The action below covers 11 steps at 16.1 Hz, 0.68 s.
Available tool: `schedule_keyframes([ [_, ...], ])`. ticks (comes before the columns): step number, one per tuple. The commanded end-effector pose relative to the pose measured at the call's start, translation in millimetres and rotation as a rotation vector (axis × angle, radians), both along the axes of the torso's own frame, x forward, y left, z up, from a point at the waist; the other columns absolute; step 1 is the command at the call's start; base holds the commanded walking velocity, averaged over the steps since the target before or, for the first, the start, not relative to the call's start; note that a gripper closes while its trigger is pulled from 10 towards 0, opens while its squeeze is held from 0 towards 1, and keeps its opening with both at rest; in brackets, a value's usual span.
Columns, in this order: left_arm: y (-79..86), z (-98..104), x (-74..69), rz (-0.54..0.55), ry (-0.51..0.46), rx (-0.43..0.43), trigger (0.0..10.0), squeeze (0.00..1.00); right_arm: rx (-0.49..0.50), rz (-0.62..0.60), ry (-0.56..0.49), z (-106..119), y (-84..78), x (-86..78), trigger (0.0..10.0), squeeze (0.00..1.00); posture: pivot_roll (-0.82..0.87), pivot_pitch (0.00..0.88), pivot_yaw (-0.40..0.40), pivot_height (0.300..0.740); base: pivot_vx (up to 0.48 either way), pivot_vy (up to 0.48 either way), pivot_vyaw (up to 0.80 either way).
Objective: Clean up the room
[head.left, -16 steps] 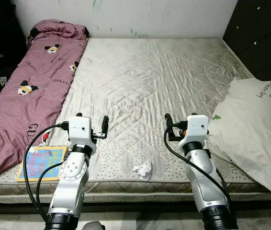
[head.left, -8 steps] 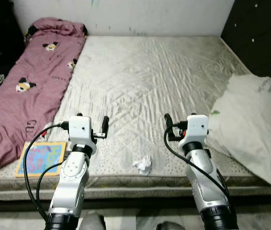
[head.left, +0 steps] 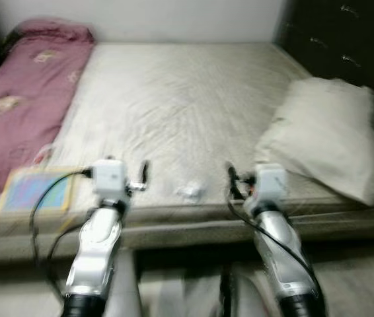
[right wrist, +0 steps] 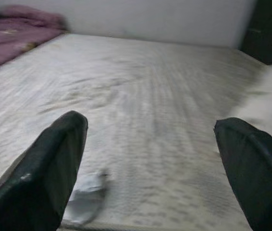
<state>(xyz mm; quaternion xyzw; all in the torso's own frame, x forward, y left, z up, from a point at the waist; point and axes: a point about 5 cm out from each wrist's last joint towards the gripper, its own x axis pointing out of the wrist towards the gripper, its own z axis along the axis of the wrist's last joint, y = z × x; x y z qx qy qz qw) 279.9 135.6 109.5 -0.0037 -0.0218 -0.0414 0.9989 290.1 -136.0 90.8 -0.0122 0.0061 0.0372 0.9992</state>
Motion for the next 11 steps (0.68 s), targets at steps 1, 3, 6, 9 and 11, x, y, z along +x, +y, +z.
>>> schedule_keyframes([
  [1, 5.8, -11.3, -3.1, 0.026, 0.055, 0.008, 10.0, 0.00, 0.009, 0.020, -0.001, 1.1, 5.7, 0.0, 10.0, 0.00, 0.01, 0.042, -0.020, 0.588, 0.000, 0.000, 0.00],
  [3, 7.0, -11.5, -3.5, 0.037, 0.058, 0.006, 10.0, 0.00, 0.003, 0.032, 0.001, 0.9, 7.1, -0.4, 10.0, 0.00, 0.01, 0.047, -0.021, 0.588, 0.000, 0.000, 0.00],
  [6, 10.1, -11.5, -2.9, 0.058, 0.068, -0.006, 10.0, 0.00, -0.001, 0.052, 0.003, 1.2, 10.0, -0.1, 10.0, 0.00, 0.01, 0.055, -0.023, 0.588, 0.000, 0.000, 0.00],
  [9, 11.0, -11.4, -2.2, 0.062, 0.073, -0.010, 10.0, 0.00, 0.017, 0.066, 0.002, 1.9, 11.5, -0.8, 10.0, 0.00, 0.00, 0.064, -0.023, 0.563, 0.000, 0.000, 0.00],
  [11, 10.7, -11.4, -1.9, 0.060, 0.074, -0.010, 10.0, 0.00, 0.017, 0.070, 0.005, 1.7, 11.7, -0.6, 10.0, 0.00, 0.00, 0.067, -0.024, 0.538, 0.000, 0.000, 0.00],
])
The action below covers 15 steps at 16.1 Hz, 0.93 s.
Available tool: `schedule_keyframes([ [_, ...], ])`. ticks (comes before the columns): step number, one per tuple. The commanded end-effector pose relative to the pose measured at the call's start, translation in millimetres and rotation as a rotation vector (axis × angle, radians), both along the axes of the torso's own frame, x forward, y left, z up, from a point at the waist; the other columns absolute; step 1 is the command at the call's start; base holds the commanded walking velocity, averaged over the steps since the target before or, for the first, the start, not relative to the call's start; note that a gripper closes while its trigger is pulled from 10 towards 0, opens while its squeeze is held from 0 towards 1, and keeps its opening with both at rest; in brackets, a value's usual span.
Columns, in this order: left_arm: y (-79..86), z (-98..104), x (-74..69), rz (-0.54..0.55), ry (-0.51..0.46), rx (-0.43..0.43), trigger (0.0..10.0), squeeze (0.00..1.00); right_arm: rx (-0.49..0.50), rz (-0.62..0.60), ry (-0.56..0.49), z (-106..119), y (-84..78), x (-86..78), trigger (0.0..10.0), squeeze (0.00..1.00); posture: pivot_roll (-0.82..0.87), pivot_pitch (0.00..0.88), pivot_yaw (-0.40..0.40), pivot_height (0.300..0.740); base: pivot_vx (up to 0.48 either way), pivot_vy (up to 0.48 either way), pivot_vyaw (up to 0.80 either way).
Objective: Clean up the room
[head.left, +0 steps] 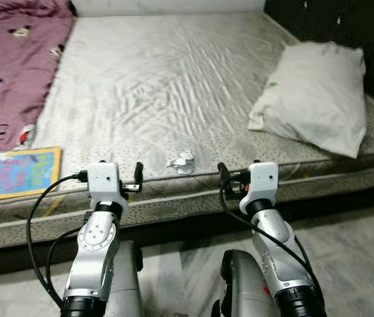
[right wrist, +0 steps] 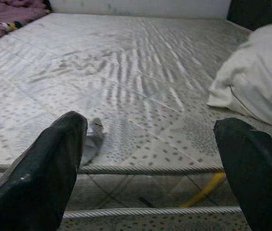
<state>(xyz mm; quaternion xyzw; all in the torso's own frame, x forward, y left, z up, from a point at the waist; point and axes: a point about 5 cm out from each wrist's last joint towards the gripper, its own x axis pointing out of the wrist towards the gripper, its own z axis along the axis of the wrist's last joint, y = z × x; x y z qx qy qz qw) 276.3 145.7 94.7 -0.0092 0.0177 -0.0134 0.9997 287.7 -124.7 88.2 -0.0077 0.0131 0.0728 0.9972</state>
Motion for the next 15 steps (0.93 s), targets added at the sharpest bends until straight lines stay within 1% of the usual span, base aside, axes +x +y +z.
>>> schedule_keyframes([
  [1, 0.3, 3.6, 1.9, 0.004, -0.006, -0.002, 10.0, 0.00, 0.007, 0.002, -0.011, 4.5, 0.7, 1.9, 10.0, 0.00, 0.00, 0.067, -0.024, 0.533, 0.000, 0.000, 0.00],
  [3, -1.5, 5.8, 2.3, -0.004, -0.020, -0.021, 10.0, 0.00, 0.010, 0.005, -0.004, 4.1, 0.8, 2.3, 10.0, 0.00, 0.00, 0.068, -0.025, 0.533, 0.000, 0.000, 0.00],
  [8, -1.1, 5.3, 2.8, 0.003, -0.013, -0.025, 10.0, 0.00, -0.002, 0.018, 0.000, 3.6, 2.2, 2.7, 10.0, 0.00, 0.00, 0.070, -0.026, 0.533, 0.000, 0.000, 0.00],
  [12, -1.5, 4.8, 2.9, 0.005, -0.008, -0.028, 10.0, 0.00, -0.007, 0.029, 0.000, 3.1, 3.4, 2.1, 10.0, 0.00, 0.00, 0.066, -0.025, 0.483, 0.000, 0.000, 0.00],
  [15, -1.4, 4.2, 2.6, 0.008, -0.007, -0.029, 10.0, 0.00, -0.004, 0.032, 0.011, 1.7, 3.4, 2.0, 10.0, 0.00, 0.00, 0.064, -0.026, 0.483, 0.000, 0.000, 0.00],
])
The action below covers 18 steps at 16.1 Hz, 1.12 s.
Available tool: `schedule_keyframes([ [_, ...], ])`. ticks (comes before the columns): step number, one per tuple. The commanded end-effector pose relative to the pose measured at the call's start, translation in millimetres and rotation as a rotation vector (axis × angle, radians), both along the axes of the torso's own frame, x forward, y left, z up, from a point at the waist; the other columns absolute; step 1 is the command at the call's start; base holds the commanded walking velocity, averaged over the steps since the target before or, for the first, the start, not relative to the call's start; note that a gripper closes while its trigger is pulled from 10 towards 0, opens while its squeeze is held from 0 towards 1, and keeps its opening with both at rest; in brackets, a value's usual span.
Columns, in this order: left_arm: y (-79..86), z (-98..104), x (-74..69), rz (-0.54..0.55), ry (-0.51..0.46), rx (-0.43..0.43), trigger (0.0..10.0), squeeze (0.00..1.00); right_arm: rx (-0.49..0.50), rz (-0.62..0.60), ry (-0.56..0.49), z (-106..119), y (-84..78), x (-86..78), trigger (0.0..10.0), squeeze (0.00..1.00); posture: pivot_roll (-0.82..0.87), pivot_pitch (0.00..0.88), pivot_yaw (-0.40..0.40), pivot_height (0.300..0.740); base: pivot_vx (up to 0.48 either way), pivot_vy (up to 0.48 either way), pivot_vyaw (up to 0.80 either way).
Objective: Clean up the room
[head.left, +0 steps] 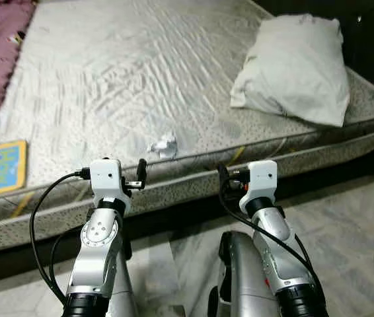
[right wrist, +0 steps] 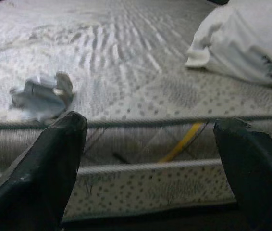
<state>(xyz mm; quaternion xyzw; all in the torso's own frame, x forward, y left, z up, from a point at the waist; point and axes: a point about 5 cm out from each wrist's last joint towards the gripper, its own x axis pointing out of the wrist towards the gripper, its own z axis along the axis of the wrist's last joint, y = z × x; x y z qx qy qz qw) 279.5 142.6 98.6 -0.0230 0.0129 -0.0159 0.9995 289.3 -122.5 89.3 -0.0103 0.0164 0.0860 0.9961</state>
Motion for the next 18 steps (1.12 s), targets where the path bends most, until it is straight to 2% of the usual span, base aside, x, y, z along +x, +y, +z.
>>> schedule_keyframes([
  [1, 1.8, 0.2, -0.6, 0.012, 0.002, -0.001, 10.0, 0.00, -0.006, 0.009, 0.003, 0.8, 1.7, 0.6, 10.0, 0.00, 0.00, 0.062, -0.029, 0.483, 0.000, 0.000, 0.00],
  [2, 1.7, -0.1, -0.8, 0.012, 0.004, -0.001, 10.0, 0.00, -0.020, 0.025, -0.005, 1.4, 3.7, 0.4, 10.0, 0.00, 0.00, 0.061, -0.029, 0.483, 0.000, 0.000, 0.00],
  [8, 1.8, -1.0, -0.1, 0.013, 0.008, -0.003, 10.0, 0.00, -0.023, 0.045, -0.006, 1.3, 6.9, -1.1, 10.0, 0.00, 0.00, 0.054, -0.029, 0.483, 0.000, 0.000, 0.77],
  [17, -0.8, 0.2, -0.8, -0.027, -0.001, -0.044, 10.0, 0.00, -0.017, 0.050, -0.007, 1.1, 7.2, -0.6, 10.0, 0.00, 0.00, 0.058, -0.026, 0.483, 0.000, 0.000, 0.00],
  [18, -1.0, 0.2, -0.7, -0.029, -0.001, -0.045, 10.0, 0.00, -0.016, 0.051, -0.008, 1.1, 7.3, -0.6, 10.0, 0.00, 0.00, 0.058, -0.026, 0.483, 0.000, 0.000, 0.69],
])
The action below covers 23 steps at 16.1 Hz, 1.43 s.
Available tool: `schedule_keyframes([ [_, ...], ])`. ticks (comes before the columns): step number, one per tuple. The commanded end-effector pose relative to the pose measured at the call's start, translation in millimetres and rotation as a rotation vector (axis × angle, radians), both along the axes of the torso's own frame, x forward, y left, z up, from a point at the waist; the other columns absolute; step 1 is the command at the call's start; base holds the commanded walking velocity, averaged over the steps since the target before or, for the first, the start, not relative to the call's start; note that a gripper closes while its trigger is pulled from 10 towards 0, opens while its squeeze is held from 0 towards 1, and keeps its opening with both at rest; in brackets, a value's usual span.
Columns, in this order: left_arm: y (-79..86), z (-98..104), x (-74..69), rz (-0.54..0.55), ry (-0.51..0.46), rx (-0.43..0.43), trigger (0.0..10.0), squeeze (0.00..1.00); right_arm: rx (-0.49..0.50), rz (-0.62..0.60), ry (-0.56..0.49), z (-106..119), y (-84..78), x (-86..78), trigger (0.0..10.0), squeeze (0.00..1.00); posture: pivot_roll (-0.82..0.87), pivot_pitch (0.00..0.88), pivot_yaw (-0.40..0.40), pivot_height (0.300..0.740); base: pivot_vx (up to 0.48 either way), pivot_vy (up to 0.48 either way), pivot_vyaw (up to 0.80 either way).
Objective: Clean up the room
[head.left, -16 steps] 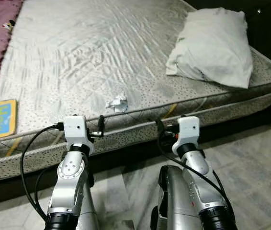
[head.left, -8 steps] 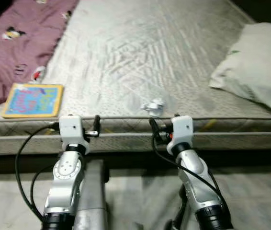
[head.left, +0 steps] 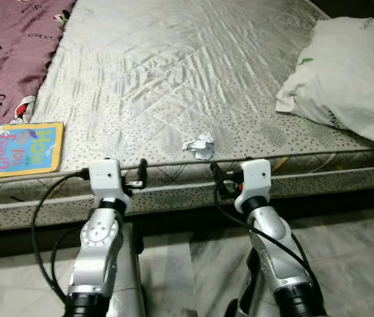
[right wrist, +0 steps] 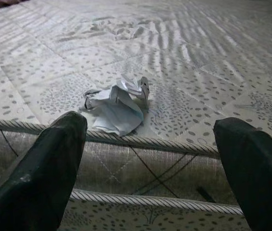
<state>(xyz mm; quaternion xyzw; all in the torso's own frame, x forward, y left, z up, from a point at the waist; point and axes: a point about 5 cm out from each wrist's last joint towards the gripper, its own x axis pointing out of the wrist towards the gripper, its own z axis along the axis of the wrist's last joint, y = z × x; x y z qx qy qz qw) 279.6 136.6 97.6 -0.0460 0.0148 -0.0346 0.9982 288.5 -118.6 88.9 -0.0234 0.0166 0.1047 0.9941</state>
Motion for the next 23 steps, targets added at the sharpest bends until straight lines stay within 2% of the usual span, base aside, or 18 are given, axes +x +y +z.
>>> schedule_keyframes([
  [1, 4.8, 1.2, -0.8, 0.005, -0.003, 0.000, 10.0, 0.00, 0.010, 0.011, -0.004, 1.3, 2.7, 0.4, 10.0, 0.00, 0.00, 0.059, -0.027, 0.483, 0.244, 0.000, 0.69],
  [6, 4.8, 0.2, -0.4, 0.007, 0.007, -0.007, 10.0, 0.00, 0.013, -0.002, 0.014, -0.5, 0.4, 1.9, 10.0, 0.00, 0.00, 0.063, -0.029, 0.483, 0.268, 0.000, 0.11],
  [13, 4.4, 0.2, 1.4, -0.003, 0.008, -0.007, 10.0, 0.00, 0.008, 0.000, 0.010, 0.0, 1.0, 3.5, 10.0, 0.00, 0.00, 0.061, -0.026, 0.483, 0.069, 0.000, 0.00],
  [17, 3.9, 0.0, 2.0, -0.010, 0.010, -0.008, 10.0, 0.00, 0.004, 0.004, 0.007, 0.3, 2.2, 3.3, 10.0, 0.00, 0.00, 0.060, -0.025, 0.483, 0.288, 0.000, 0.76],
  [23, 2.4, -1.7, 3.4, -0.016, 0.022, -0.008, 10.0, 0.00, 0.005, -0.011, 0.018, -1.0, 0.3, 4.9, 10.0, 0.00, 0.00, 0.058, -0.026, 0.483, 0.252, 0.000, 0.00],
])
